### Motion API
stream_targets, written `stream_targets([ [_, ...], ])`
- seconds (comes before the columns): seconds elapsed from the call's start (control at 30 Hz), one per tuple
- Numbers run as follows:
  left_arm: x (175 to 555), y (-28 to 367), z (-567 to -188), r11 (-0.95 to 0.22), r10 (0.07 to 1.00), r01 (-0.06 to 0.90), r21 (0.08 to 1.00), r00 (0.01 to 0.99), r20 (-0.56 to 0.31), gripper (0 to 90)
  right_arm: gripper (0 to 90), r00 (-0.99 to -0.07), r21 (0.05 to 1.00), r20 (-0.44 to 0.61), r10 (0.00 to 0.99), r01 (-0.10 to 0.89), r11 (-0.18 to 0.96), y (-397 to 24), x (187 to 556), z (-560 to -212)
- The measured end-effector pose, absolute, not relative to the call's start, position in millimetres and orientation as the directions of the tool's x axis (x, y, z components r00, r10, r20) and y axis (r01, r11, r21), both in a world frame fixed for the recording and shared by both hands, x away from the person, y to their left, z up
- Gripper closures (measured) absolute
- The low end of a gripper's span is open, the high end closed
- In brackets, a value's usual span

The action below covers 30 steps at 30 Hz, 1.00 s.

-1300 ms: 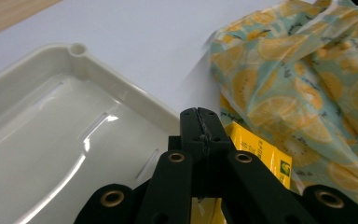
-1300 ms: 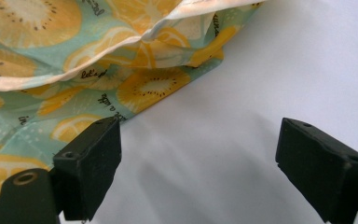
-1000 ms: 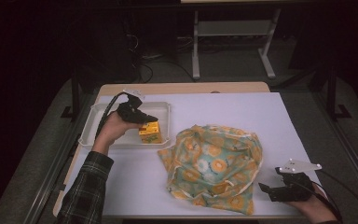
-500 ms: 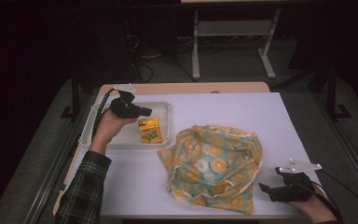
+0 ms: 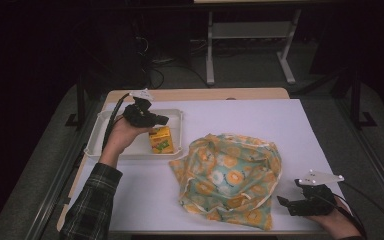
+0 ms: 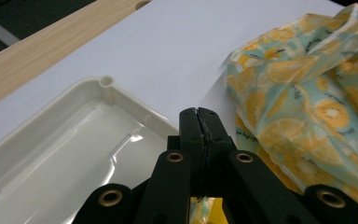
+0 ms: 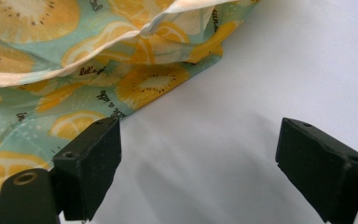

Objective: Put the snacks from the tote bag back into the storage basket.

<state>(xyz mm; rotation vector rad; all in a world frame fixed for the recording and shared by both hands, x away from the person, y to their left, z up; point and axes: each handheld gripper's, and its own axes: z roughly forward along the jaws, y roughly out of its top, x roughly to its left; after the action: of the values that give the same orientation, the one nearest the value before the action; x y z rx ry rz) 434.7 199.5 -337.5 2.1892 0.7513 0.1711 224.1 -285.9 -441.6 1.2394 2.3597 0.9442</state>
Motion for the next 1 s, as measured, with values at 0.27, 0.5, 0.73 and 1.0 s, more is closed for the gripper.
stream_targets([
  [0.27,443.9,190.1,-344.6,-0.534,0.576,0.503,0.680,0.805,-0.143,89.8,13.8,-0.573,0.682,0.034,0.819,0.612,0.401,-288.2,223.3,-441.9],
  [0.5,441.4,187.3,-344.4,-0.554,0.542,0.493,0.671,0.825,-0.159,89.8,13.8,-0.575,0.683,0.030,0.818,0.609,0.403,-287.7,223.2,-441.2],
  [0.73,439.5,193.7,-338.9,-0.537,0.553,0.475,0.697,0.822,-0.134,88.6,13.8,-0.576,0.683,0.028,0.817,0.607,0.405,-287.5,223.6,-441.9],
  [1.0,423.9,206.7,-327.9,-0.523,0.568,0.471,0.710,0.814,-0.121,76.0,13.8,-0.575,0.682,0.029,0.818,0.609,0.404,-287.6,224.2,-441.8],
])
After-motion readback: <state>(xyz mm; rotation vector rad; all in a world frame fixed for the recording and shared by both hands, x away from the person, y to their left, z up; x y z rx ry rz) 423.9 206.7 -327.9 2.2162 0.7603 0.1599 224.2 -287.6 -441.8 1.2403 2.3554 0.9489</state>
